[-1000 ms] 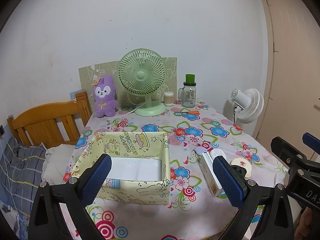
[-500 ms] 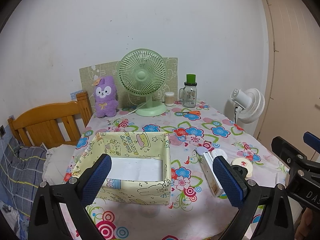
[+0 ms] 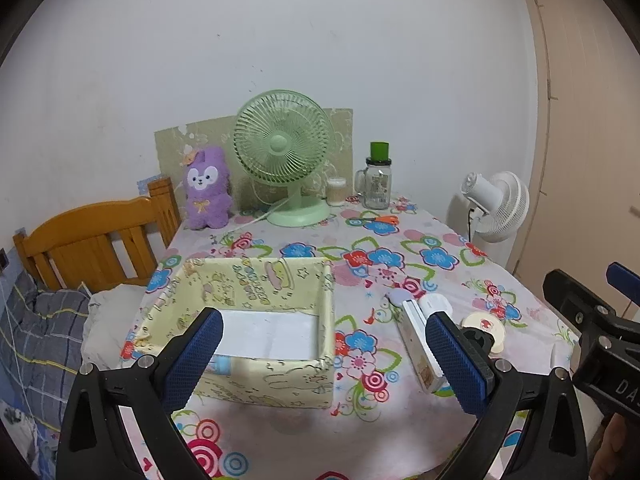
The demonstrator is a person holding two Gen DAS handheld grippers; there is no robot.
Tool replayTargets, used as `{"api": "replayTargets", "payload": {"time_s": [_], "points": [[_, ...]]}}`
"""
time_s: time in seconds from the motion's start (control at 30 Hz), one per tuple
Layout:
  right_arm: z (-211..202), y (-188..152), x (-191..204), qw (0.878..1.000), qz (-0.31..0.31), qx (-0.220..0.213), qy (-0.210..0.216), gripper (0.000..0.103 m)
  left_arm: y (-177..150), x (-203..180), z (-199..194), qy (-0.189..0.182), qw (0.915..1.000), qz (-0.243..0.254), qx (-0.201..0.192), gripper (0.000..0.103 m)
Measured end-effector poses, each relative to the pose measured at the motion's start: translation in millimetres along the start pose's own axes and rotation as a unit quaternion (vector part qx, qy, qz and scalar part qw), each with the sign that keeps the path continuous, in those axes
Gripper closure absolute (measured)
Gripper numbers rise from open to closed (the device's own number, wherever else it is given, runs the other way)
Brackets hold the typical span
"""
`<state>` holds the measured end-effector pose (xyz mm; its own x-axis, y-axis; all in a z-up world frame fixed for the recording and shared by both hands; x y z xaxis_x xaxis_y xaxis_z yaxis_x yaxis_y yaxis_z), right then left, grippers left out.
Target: Organize rigid objects
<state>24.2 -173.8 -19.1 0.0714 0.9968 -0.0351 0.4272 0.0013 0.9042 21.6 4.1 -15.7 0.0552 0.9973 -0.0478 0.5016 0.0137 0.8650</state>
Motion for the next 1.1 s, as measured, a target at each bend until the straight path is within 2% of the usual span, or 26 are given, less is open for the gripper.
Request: {"api": "replayTargets", "payload": {"time_s": [0.43, 0.73, 1.1], "points": [[28, -5, -13, 1.000, -0.005, 0.019, -0.002, 0.002, -4, -33, 30, -0.014, 0.9996, 0.008, 0.023, 0.001], [53, -12, -28, 0.999, -0.003, 0.040, -0.005, 0.006, -10, -50, 59, -0.019, 0.9985, 0.002, 0.052, 0.001], [94, -27, -42, 0.997, 0.000, 0.079, -0.003, 0.009, -22, -66, 97, -0.023, 0.9951, 0.002, 0.096, 0.009]]}}
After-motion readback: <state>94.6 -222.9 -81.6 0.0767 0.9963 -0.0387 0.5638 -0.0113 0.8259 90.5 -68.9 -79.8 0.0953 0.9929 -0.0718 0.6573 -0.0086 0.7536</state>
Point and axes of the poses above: each gripper's, at about its wrist camera, not at the fingertips, and z roughly the way its jaws point, x to its left, y to its top, the point moved 2 cm from there along z, roughly the way its jaws point, and after that the axes turned 8 degrees about -y, right-handed, at the moved point
